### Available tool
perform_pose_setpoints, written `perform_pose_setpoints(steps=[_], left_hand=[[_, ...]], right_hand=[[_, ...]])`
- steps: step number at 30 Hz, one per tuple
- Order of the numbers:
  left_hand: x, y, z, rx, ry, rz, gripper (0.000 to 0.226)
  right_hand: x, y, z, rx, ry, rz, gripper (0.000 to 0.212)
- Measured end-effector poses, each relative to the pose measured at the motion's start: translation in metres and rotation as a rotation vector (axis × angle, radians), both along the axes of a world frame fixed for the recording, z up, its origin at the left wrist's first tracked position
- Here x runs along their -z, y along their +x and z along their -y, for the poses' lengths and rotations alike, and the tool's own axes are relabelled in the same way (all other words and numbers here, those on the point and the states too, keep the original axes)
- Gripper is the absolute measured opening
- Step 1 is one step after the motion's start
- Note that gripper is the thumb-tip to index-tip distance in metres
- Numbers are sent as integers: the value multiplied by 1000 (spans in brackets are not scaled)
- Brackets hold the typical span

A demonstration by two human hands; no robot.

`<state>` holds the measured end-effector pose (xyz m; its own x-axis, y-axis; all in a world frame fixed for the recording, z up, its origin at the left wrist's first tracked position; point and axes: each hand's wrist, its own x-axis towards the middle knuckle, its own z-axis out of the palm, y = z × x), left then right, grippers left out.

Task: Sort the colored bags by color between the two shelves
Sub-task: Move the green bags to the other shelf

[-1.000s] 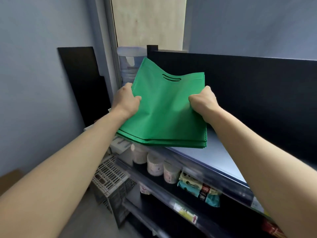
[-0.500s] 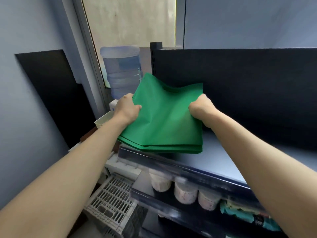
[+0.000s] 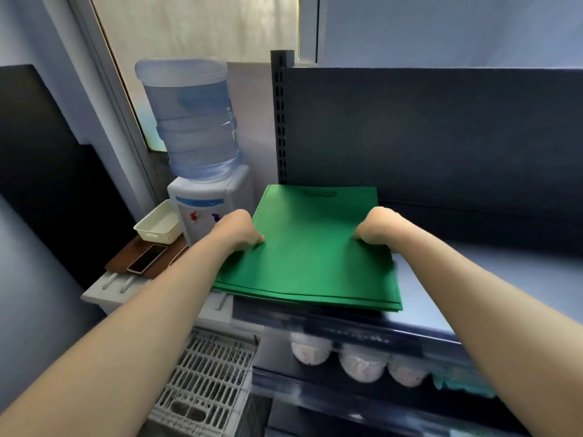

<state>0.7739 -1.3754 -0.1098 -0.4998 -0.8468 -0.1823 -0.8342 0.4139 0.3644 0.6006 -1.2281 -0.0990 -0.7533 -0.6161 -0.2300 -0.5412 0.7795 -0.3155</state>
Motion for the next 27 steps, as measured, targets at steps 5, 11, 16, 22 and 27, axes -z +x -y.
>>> perform_pose_setpoints(steps=[5, 11, 16, 22, 27], left_hand=[[2, -1, 5, 11, -73, 14, 29], [3, -6, 5, 8, -129, 86, 27], [-9, -19, -10, 29, -332, 162, 24], [-47, -77, -77, 506, -477, -90, 39], [-80, -118, -166, 869, -678, -241, 34]], right_hand=[[9, -2, 9, -7, 64, -25, 27], [12, -2, 10, -15, 81, -70, 26], [1, -1, -4, 27, 2, -195, 14], [-42, -2, -54, -173, -75, -507, 5], [-79, -19, -144, -204, 13, -778, 5]])
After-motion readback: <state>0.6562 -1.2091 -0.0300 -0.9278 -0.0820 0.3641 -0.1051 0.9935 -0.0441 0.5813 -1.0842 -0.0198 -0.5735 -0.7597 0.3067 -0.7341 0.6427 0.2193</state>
